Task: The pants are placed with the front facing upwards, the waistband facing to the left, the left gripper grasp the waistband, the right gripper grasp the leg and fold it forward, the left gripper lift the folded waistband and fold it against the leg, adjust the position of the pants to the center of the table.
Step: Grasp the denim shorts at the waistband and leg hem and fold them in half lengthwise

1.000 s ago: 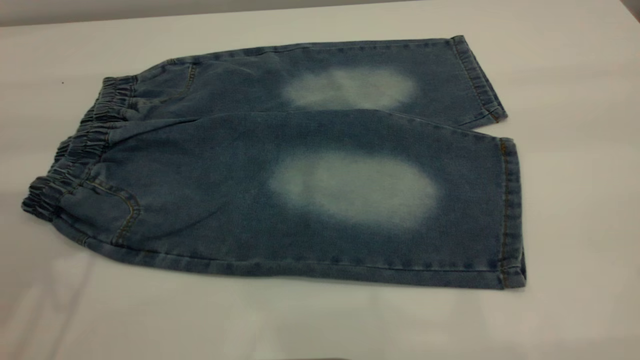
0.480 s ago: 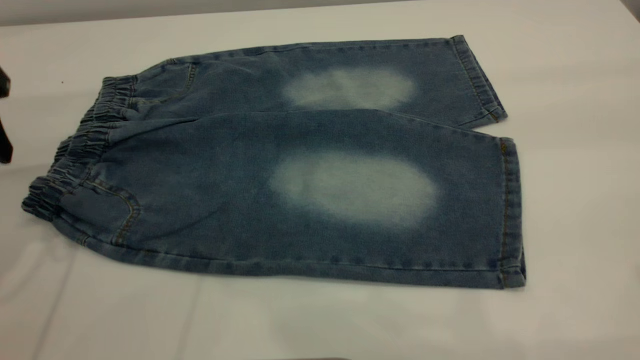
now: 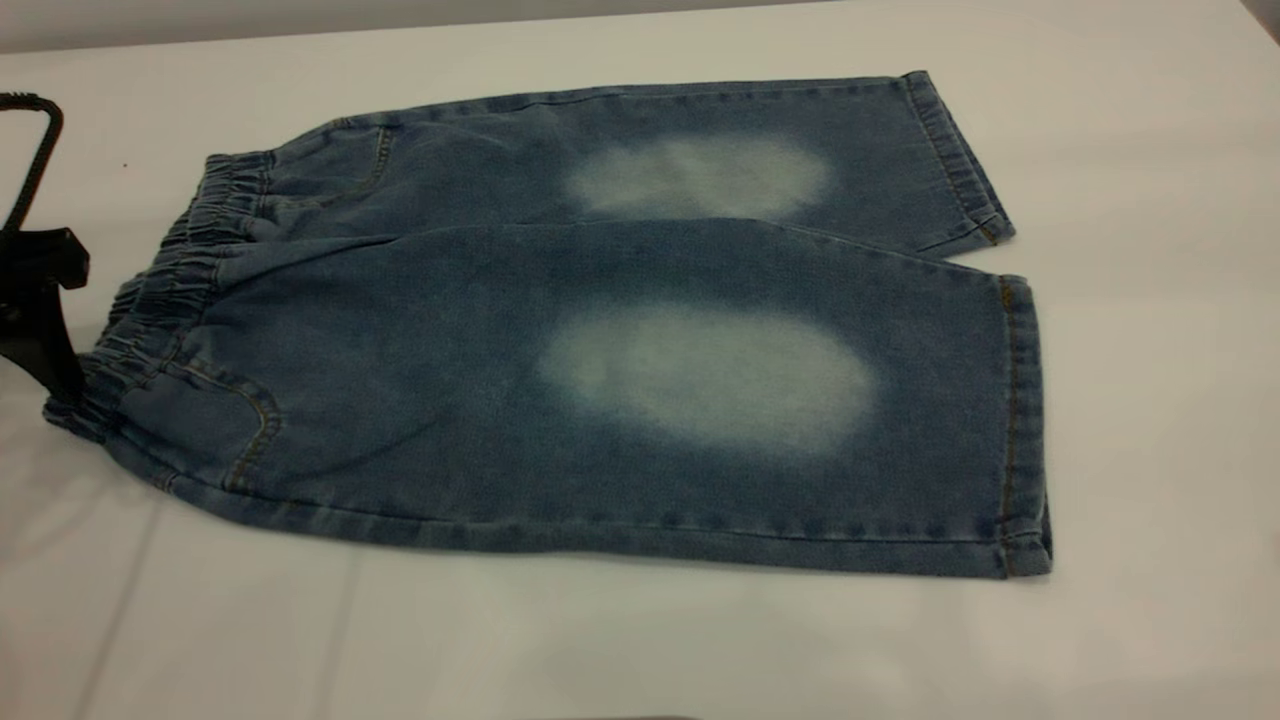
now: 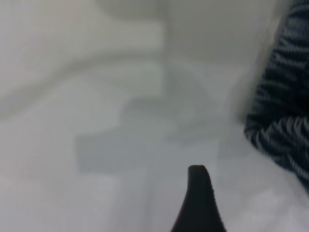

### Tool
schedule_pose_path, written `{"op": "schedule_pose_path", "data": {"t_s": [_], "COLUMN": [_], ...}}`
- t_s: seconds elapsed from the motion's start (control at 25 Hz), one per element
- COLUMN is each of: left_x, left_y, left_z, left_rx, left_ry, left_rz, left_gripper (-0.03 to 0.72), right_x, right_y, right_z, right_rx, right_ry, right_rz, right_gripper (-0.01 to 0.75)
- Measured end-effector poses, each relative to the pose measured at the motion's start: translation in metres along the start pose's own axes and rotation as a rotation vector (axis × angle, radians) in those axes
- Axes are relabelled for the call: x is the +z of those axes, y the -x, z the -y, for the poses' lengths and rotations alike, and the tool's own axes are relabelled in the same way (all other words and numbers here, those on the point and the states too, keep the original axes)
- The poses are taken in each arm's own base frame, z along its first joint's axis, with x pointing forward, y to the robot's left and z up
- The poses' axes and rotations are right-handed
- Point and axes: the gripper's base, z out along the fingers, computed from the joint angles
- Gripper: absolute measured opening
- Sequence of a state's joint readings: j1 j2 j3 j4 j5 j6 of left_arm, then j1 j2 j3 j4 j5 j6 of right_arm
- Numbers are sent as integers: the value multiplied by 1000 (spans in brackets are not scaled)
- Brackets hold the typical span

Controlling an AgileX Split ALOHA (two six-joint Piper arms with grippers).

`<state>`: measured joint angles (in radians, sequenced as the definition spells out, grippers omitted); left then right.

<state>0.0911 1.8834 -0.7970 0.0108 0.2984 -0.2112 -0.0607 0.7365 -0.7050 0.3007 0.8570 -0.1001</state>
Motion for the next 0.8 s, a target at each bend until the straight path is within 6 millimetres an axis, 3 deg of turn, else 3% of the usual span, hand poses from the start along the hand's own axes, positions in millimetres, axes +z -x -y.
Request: {"op": "schedule_pose_path", "data": {"t_s": [0.8], "left_x": [34], "left_y": [0], "left_z": [0], "left_rx": [-22], "left_ry": [-8], "left_rz": [29], "left_gripper": [496], "right_x": [0], "right_y": [-1], "right_z": [0], "right_rx": [0], "right_ry": [1], "right_rz": [-7], "right_gripper": [516]}}
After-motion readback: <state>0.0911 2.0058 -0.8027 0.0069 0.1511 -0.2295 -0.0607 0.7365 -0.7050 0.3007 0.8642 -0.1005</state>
